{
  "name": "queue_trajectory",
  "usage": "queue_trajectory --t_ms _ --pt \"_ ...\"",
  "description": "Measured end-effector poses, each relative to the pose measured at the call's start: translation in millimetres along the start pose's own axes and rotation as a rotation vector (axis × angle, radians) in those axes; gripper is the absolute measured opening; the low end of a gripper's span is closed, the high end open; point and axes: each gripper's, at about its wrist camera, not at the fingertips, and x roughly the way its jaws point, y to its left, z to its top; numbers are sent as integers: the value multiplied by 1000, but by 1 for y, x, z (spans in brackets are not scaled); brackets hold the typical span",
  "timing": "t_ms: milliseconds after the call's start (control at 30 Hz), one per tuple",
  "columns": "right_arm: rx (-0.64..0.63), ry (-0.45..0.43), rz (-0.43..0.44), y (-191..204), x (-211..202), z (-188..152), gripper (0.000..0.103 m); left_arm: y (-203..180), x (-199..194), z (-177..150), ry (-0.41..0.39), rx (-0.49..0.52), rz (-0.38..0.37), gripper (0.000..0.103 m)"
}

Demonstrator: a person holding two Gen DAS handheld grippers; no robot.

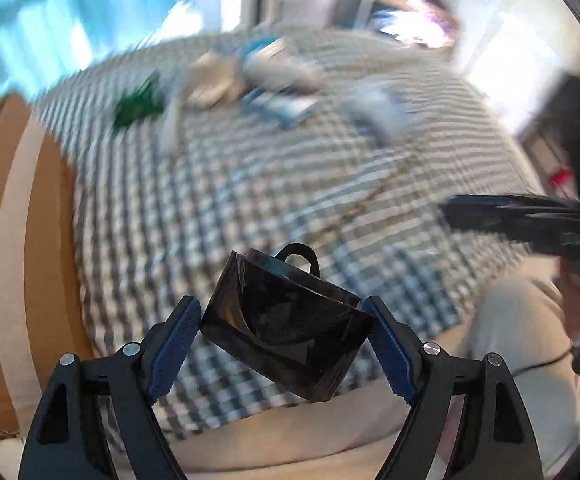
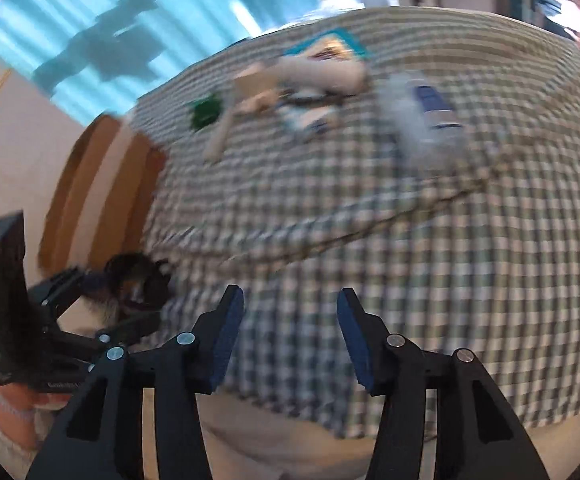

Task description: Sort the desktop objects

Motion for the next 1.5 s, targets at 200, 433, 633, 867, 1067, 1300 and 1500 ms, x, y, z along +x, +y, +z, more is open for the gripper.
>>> queue_trajectory --t_ms 200,433,633,867,1067,1300,1500 --pt "44 6 179 22 9 6 50 -16 -6 17 -32 139 55 84" --pt "119 56 237 6 35 7 32 -24 11 23 -21 120 -15 84" --pt "191 38 299 -12 42 8 4 -15 23 30 -3 84 -32 84" --pt "181 6 233 -13 32 13 4 -2 25 29 21 32 -3 84" --pt "49 63 45 3 43 2 15 12 25 19 45 -18 42 84" --pt "48 154 -5 4 86 -14 31 30 40 8 98 -74 71 84" --pt "24 147 -56 -3 100 -19 3 46 52 5 123 -135 51 84"
